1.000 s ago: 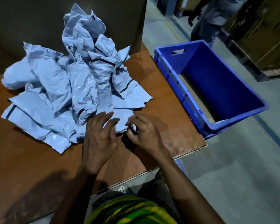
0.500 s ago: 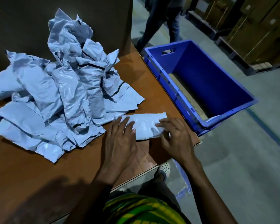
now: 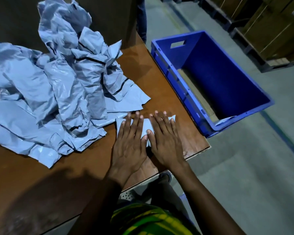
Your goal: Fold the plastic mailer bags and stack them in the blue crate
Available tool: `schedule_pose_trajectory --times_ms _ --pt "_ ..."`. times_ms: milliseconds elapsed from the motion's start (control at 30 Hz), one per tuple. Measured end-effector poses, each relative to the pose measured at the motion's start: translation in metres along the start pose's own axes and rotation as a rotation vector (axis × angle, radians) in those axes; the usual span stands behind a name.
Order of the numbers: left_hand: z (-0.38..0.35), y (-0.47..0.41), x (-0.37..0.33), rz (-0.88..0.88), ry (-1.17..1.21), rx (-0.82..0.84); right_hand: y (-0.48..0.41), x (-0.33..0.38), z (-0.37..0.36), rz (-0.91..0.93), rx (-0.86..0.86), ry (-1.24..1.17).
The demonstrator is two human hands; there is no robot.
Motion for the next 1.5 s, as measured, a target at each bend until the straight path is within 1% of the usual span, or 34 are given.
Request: schedule_pose_trajectory --times_ms 167,300,433,600,800,933,1033,1100,1167,1200,1233,1300,1367,1433,1500 --pt "-0.007 -0.010 0.000 0.036 -0.045 0.073 -0.006 -0.002 -0.004 -0.033 0.019 0.015" --pt "-0.012 -0.016 0.002 0.034 -0.053 0.095 -0.011 -0.007 -0.008 -0.033 0.043 0.000" --pt "-0.011 -0.017 0.003 0.044 -0.037 0.085 -0.017 -0.010 -0.012 -0.047 0.057 0.017" --pt "-0.003 -0.003 0.002 0.001 0.006 0.034 0.000 -0.007 -0.006 -0.020 0.081 -0.017" --pt "-0.014 -0.012 0.005 0.015 -0.031 0.056 -0.011 -0.011 -0.011 -0.047 0.127 -0.040" --pt "-0.012 -0.013 0.005 0.018 0.012 0.049 -0.015 -0.015 -0.007 -0.025 0.193 -0.102" --pt "-0.007 -0.012 0.006 -0.013 0.031 0.059 -0.013 -0.018 0.002 0.005 0.133 -0.281" --pt "-0.001 -0.007 0.007 0.001 0.064 0.010 -0.006 -0.021 0.012 0.036 -0.002 -0.379" --pt "0.008 0.004 0.007 0.029 0.102 -0.113 0.010 -0.022 0.024 0.076 -0.205 -0.311" --pt "0.013 0.011 0.006 0.031 0.108 -0.199 0.019 -0.020 0.028 0.088 -0.274 -0.269" --pt "0.016 0.018 0.005 0.028 0.109 -0.270 0.026 -0.018 0.030 0.095 -0.308 -0.239" --pt "0.017 0.027 0.003 0.016 0.101 -0.322 0.034 -0.013 0.027 0.088 -0.289 -0.202" --pt "0.014 0.031 0.003 0.021 0.107 -0.319 0.038 -0.011 0.017 0.041 -0.252 -0.191" --pt "0.009 0.031 0.007 0.031 0.122 -0.311 0.040 -0.011 0.010 -0.006 -0.263 -0.191" --pt "0.004 0.033 0.009 0.017 0.131 -0.279 0.040 -0.010 0.008 -0.014 -0.277 -0.180"
Point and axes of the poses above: each hand's wrist, its own y-axis away from the middle knuckle, its own z-axis out of the back of the hand, x = y × z, the point moved 3 cm from there along -y, towards the middle knuckle, and after that the axes turned 7 degrees about -y, right-handed, at the moved point
